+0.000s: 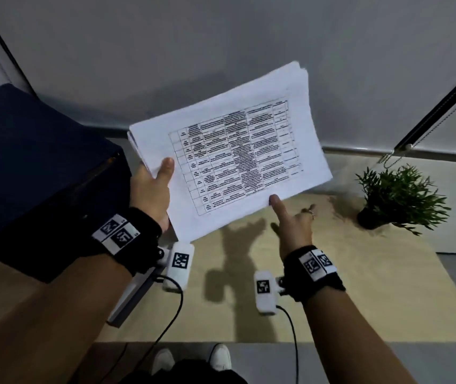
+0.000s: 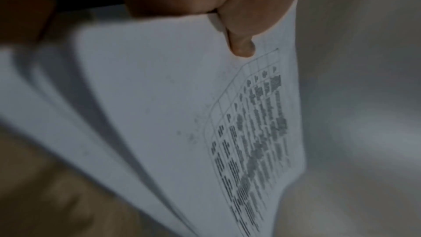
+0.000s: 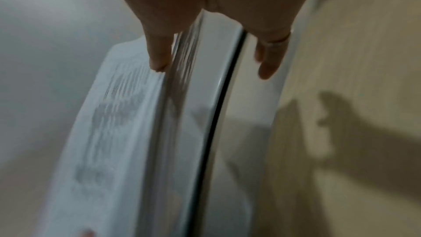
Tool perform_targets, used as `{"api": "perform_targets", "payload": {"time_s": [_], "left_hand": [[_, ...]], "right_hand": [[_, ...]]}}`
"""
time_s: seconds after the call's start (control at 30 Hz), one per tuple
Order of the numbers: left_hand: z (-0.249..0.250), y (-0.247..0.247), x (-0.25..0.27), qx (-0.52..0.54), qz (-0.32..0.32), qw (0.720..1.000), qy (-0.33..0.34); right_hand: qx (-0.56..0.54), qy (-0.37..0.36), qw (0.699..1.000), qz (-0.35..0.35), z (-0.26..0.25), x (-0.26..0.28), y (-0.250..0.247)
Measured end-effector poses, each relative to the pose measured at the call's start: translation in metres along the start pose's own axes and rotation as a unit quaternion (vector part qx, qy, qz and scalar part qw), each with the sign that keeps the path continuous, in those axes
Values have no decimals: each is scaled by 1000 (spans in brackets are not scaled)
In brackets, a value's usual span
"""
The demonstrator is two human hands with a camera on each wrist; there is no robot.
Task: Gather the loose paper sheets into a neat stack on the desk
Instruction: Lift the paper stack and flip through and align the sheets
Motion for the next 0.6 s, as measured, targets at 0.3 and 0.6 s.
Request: {"api": "perform_targets", "payload": {"time_s": [0.3,0.6], "left_hand": [[-74,-2,28,130,-135,971,-149],[-31,41,8,-237,-296,923,-61]], "right_hand": [[-220,-204,950,-88,-57,20,-2],[-53,-274,951,-134,-88,35,-26]]}}
Point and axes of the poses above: each hand's wrist, its own x-axis away from the middle knuckle, its own y-axis out of the palm, z = x × y, the point moved 8 cm from there along -x, towards the middle knuckle, and after that the axes turned 13 degrees about -z, right-handed, at the moved point
